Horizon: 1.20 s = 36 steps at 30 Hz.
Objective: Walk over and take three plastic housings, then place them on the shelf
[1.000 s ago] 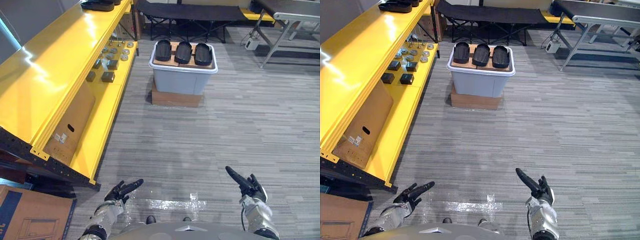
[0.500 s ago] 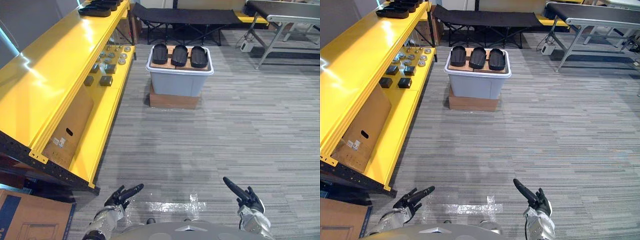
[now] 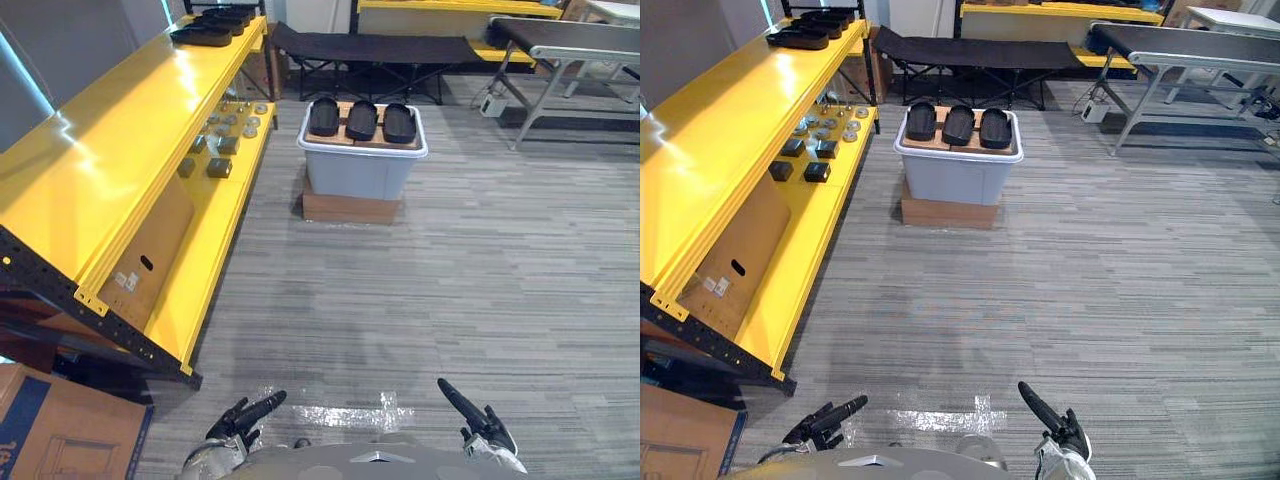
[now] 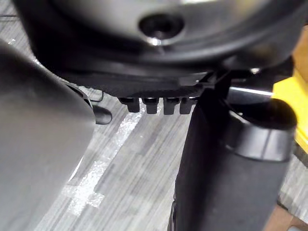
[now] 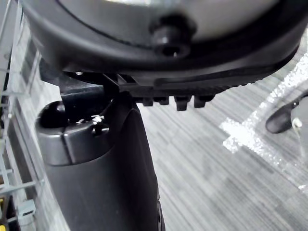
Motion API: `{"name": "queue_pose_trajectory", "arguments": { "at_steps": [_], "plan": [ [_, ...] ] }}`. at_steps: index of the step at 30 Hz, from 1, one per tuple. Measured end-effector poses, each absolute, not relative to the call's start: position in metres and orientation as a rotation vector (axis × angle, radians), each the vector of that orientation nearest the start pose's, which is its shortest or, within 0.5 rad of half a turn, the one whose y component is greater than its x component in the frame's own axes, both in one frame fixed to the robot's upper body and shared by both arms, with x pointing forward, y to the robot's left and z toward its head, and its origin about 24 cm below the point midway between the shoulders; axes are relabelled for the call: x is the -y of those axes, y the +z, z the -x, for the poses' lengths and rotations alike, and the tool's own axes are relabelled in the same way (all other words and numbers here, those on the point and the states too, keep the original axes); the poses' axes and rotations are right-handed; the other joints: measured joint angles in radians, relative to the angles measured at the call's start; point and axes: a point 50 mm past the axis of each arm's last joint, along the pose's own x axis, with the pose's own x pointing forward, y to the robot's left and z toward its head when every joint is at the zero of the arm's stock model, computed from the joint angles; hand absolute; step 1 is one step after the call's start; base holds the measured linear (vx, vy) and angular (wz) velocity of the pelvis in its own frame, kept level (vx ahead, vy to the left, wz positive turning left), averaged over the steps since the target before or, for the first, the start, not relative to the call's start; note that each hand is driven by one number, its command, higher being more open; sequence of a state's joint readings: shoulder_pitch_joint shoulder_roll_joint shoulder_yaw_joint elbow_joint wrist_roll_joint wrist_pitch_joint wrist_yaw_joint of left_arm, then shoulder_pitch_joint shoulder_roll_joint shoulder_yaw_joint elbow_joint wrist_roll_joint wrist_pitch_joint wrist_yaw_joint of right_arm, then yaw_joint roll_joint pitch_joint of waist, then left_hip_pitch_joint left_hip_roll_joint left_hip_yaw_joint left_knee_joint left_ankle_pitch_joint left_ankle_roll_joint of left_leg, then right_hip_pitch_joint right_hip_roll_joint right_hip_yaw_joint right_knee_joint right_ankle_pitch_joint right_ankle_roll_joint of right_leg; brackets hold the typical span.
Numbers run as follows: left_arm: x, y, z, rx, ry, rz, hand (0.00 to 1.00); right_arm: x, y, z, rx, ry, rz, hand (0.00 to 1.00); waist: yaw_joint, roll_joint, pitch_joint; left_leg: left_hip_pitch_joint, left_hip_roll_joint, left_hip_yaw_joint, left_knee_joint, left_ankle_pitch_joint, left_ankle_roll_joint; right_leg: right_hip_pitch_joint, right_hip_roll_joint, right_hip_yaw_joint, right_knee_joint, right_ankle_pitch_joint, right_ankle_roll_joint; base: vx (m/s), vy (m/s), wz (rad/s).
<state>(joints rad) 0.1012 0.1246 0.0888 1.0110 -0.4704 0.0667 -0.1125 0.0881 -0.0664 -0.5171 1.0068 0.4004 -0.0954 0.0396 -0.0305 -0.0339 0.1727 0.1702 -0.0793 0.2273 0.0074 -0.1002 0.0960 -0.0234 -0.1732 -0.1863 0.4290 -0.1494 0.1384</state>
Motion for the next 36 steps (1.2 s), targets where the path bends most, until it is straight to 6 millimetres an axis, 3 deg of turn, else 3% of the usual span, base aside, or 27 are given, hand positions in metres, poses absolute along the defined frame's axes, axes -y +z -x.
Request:
{"name": "queue_pose_trajectory", "arguments": {
  "at_steps": [2, 5, 6, 8, 13, 14, 15, 16, 17, 18, 20, 22, 23, 24, 25, 26, 27, 28, 29, 30, 31, 32, 33, 34, 35, 36],
  "plan": [
    [-0.202, -0.160, -0.092, -1.086, 0.290, 0.416, 1.00, 0.242, -0.151, -0.087, -0.843, -0.708, -0.522, 1.00, -0.001, 0.019, 0.018, 0.014, 0.036, -0.003, 0.055, -0.040, 0.000, -0.031, 0.006, -0.026, 0.040, -0.020, -0.029, 0.06, 0.061, 0.07],
    [-0.203, -0.159, -0.094, -1.081, 0.277, 0.411, 1.00, 0.229, -0.156, -0.077, -0.872, -0.696, -0.554, 1.00, -0.002, 0.019, 0.030, 0.032, 0.079, -0.006, 0.106, -0.089, -0.016, -0.093, 0.006, -0.031, -0.034, -0.005, -0.015, 0.13, 0.020, 0.08],
    [-0.203, -0.159, -0.095, -1.077, 0.277, 0.416, 1.00, 0.222, -0.158, -0.072, -0.889, -0.697, -0.570, 1.00, 0.001, 0.013, 0.030, 0.034, 0.100, -0.009, 0.134, -0.115, -0.029, -0.110, 0.009, -0.032, -0.097, 0.008, -0.002, 0.23, -0.051, 0.08],
    [-0.204, -0.158, -0.096, -1.075, 0.267, 0.404, 1.00, 0.210, -0.162, -0.060, -0.923, -0.700, -0.594, 1.00, 0.005, 0.007, 0.029, 0.050, 0.144, -0.015, 0.185, -0.173, -0.079, -0.131, 0.025, -0.030, -0.202, 0.051, -0.011, 0.34, -0.092, 0.00],
    [-0.204, -0.158, -0.097, -1.072, 0.273, 0.399, 1.00, 0.199, -0.167, -0.040, -1.005, -0.695, -0.604, 1.00, -0.001, -0.002, 0.008, 0.102, 0.180, -0.038, 0.232, -0.291, -0.159, -0.145, 0.025, -0.032, -0.125, 0.047, -0.022, 0.43, -0.192, 0.16],
    [-0.198, -0.160, -0.093, -1.084, 0.291, 0.414, 1.00, 0.204, -0.167, -0.034, -1.023, -0.708, -0.598, 1.00, -0.002, 0.023, -0.031, 0.115, 0.228, -0.038, 0.246, -0.315, -0.201, -0.138, 0.080, -0.042, -0.108, 0.026, -0.055, 0.60, -0.266, 0.29],
    [-0.197, -0.160, -0.094, -1.076, 0.301, 0.430, 1.00, 0.205, -0.166, -0.035, -1.022, -0.707, -0.591, 1.00, -0.002, 0.019, -0.041, 0.091, 0.242, -0.046, 0.312, -0.319, -0.203, -0.126, 0.096, -0.036, -0.109, 0.059, -0.066, 0.72, -0.368, 0.30],
    [-0.200, -0.159, -0.097, -1.054, 0.333, 0.442, 1.00, 0.206, -0.167, -0.034, -1.028, -0.712, -0.593, 1.00, -0.005, 0.036, -0.041, 0.005, 0.292, -0.064, 0.522, -0.308, -0.206, -0.114, 0.124, -0.044, -0.083, 0.075, -0.132, 0.74, -0.378, 0.14],
    [-0.201, -0.157, -0.104, -1.035, 0.333, 0.446, 1.00, 0.212, -0.166, -0.037, -1.023, -0.703, -0.568, 1.00, 0.001, 0.045, -0.047, -0.083, 0.345, -0.073, 0.739, -0.218, -0.196, -0.062, 0.152, -0.057, -0.117, 0.056, -0.162, 0.60, -0.329, 0.04],
    [-0.200, -0.157, -0.105, -1.036, 0.333, 0.446, 1.00, 0.213, -0.165, -0.040, -1.020, -0.697, -0.565, 1.00, 0.002, 0.052, -0.042, -0.121, 0.360, -0.075, 0.826, -0.215, -0.192, -0.025, 0.160, -0.060, -0.139, 0.053, -0.166, 0.61, -0.278, -0.03],
    [-0.199, -0.156, -0.112, -1.035, 0.329, 0.458, 1.00, 0.221, -0.164, -0.049, -1.005, -0.694, -0.549, 1.00, -0.003, 0.038, -0.019, -0.184, 0.320, -0.059, 0.893, -0.252, -0.192, 0.102, 0.154, -0.041, -0.230, 0.051, -0.169, 0.52, -0.193, -0.05],
    [-0.193, -0.155, -0.118, -1.005, 0.314, 0.505, 1.00, 0.228, -0.161, -0.061, -0.961, -0.686, -0.527, 1.00, -0.001, 0.043, -0.014, -0.279, 0.202, -0.058, 0.748, -0.271, -0.179, 0.203, 0.129, -0.012, -0.288, 0.036, -0.192, 0.51, -0.107, -0.20],
    [-0.191, -0.154, -0.121, -0.987, 0.305, 0.514, 1.00, 0.228, -0.160, -0.067, -0.945, -0.679, -0.523, 1.00, 0.002, 0.047, -0.011, -0.321, 0.178, -0.059, 0.706, -0.268, -0.178, 0.214, 0.128, -0.001, -0.294, 0.032, -0.199, 0.52, -0.016, -0.34],
    [-0.189, -0.150, -0.128, -0.951, 0.294, 0.534, 1.00, 0.228, -0.158, -0.079, -0.924, -0.649, -0.504, 1.00, 0.010, 0.057, 0.001, -0.402, 0.135, -0.068, 0.602, -0.237, -0.167, 0.225, 0.127, 0.012, -0.297, 0.020, -0.207, 0.48, 0.059, -0.65],
    [-0.188, -0.148, -0.133, -0.914, 0.300, 0.558, 1.00, 0.229, -0.155, -0.088, -0.897, -0.630, -0.494, 1.00, 0.038, 0.063, 0.019, -0.467, 0.107, -0.077, 0.428, -0.133, -0.169, 0.249, 0.124, 0.037, -0.293, -0.024, -0.193, 0.48, 0.092, -0.78],
    [-0.188, -0.148, -0.131, -0.918, 0.309, 0.561, 1.00, 0.227, -0.155, -0.089, -0.892, -0.616, -0.490, 1.00, 0.053, 0.065, 0.026, -0.479, 0.108, -0.083, 0.364, -0.092, -0.172, 0.270, 0.126, 0.049, -0.292, -0.064, -0.184, 0.38, 0.131, -0.89],
    [-0.188, -0.152, -0.123, -0.940, 0.326, 0.569, 1.00, 0.224, -0.154, -0.091, -0.896, -0.580, -0.467, 1.00, 0.059, 0.087, 0.043, -0.486, 0.128, -0.092, 0.299, -0.064, -0.165, 0.303, 0.147, 0.065, -0.289, -0.115, -0.160, 0.41, 0.179, -0.67],
    [-0.189, -0.158, -0.106, -1.002, 0.362, 0.591, 1.00, 0.215, -0.156, -0.089, -0.922, -0.533, -0.457, 1.00, 0.059, 0.083, 0.049, -0.481, 0.155, -0.085, 0.370, 0.053, -0.114, 0.346, 0.157, 0.088, -0.259, -0.179, -0.183, 0.43, 0.185, -0.53],
    [-0.197, -0.158, -0.102, -1.013, 0.385, 0.595, 1.00, 0.208, -0.158, -0.088, -0.936, -0.513, -0.466, 1.00, 0.059, 0.074, 0.048, -0.490, 0.146, -0.064, 0.400, 0.057, -0.106, 0.351, 0.150, 0.101, -0.246, -0.211, -0.201, 0.50, 0.191, -0.28],
    [-0.210, -0.156, -0.102, -1.013, 0.395, 0.558, 1.00, 0.200, -0.158, -0.093, -0.937, -0.474, -0.469, 1.00, 0.061, 0.015, 0.038, -0.502, 0.140, -0.014, 0.458, 0.020, -0.082, 0.348, 0.110, 0.113, -0.220, -0.265, -0.235, 0.52, 0.145, -0.23],
    [-0.217, -0.154, -0.102, -1.013, 0.405, 0.541, 1.00, 0.197, -0.158, -0.095, -0.935, -0.464, -0.472, 1.00, 0.073, -0.014, 0.028, -0.516, 0.130, 0.019, 0.483, -0.003, -0.049, 0.333, 0.085, 0.127, -0.184, -0.277, -0.241, 0.55, 0.122, -0.24],
    [-0.218, -0.154, -0.103, -1.016, 0.404, 0.526, 1.00, 0.197, -0.157, -0.099, -0.927, -0.458, -0.472, 1.00, 0.076, -0.022, 0.035, -0.510, 0.117, 0.022, 0.481, -0.009, -0.033, 0.301, 0.074, 0.140, -0.117, -0.258, -0.215, 0.44, 0.092, -0.10],
    [-0.221, -0.155, -0.102, -1.030, 0.398, 0.499, 1.00, 0.196, -0.156, -0.106, -0.917, -0.446, -0.471, 1.00, 0.068, -0.026, 0.040, -0.495, 0.095, 0.016, 0.460, -0.011, -0.024, 0.226, 0.056, 0.139, 0.040, -0.206, -0.102, 0.58, 0.151, 0.28],
    [-0.226, -0.155, -0.098, -1.052, 0.396, 0.467, 1.00, 0.192, -0.157, -0.111, -0.927, -0.433, -0.481, 1.00, 0.051, -0.039, 0.060, -0.410, 0.063, -0.001, 0.389, -0.015, -0.019, 0.107, 0.023, 0.150, 0.336, -0.086, 0.078, 0.56, 0.178, 0.41],
    [-0.226, -0.156, -0.097, -1.062, 0.390, 0.450, 1.00, 0.191, -0.158, -0.110, -0.933, -0.432, -0.483, 1.00, 0.051, -0.044, 0.067, -0.375, 0.054, -0.004, 0.371, -0.017, -0.018, 0.084, 0.014, 0.150, 0.405, -0.087, 0.081, 0.65, 0.185, 0.46],
    [-0.226, -0.156, -0.096, -1.074, 0.374, 0.414, 1.00, 0.191, -0.159, -0.105, -0.946, -0.432, -0.481, 1.00, 0.055, -0.042, 0.074, -0.292, 0.040, -0.006, 0.337, -0.019, -0.006, 0.038, -0.008, 0.131, 0.487, -0.117, 0.046, 0.40, 0.099, 0.27]
  ]
}}
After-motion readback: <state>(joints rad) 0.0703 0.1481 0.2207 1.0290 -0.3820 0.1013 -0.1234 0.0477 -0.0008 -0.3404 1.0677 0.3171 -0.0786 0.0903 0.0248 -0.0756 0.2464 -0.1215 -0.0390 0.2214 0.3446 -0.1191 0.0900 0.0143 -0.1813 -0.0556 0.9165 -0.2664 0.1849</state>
